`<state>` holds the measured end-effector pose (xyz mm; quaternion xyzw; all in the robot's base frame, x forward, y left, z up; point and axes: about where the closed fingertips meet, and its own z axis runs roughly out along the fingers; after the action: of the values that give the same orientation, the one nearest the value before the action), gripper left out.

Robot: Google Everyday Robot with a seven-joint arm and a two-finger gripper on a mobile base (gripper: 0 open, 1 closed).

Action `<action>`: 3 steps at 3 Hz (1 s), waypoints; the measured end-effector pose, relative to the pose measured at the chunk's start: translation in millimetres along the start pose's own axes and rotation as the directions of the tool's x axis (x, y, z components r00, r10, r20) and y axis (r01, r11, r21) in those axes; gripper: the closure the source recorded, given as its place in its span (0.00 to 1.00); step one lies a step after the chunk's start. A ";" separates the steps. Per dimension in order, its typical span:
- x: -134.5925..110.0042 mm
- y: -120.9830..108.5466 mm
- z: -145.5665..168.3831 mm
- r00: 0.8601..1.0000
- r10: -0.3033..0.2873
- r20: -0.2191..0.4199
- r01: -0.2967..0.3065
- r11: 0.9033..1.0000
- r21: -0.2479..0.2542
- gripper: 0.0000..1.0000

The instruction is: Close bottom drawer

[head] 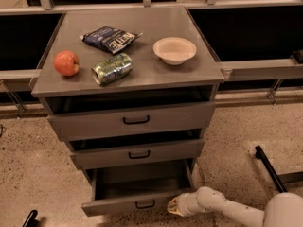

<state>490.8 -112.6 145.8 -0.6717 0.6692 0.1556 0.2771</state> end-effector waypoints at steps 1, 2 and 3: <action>-0.4 -11.8 2.2 0.999 0.033 -0.009 -0.032 0.998 0.049 0.37; -0.6 -12.9 2.6 0.999 0.037 -0.008 -0.036 0.998 0.054 0.13; -0.7 -12.8 2.8 0.999 0.037 -0.008 -0.036 0.998 0.054 0.00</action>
Offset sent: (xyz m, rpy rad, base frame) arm 0.0107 0.0010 0.0003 -0.0016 -0.0181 -0.0497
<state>503.8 -111.1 146.1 -0.6524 0.6865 0.1396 0.2891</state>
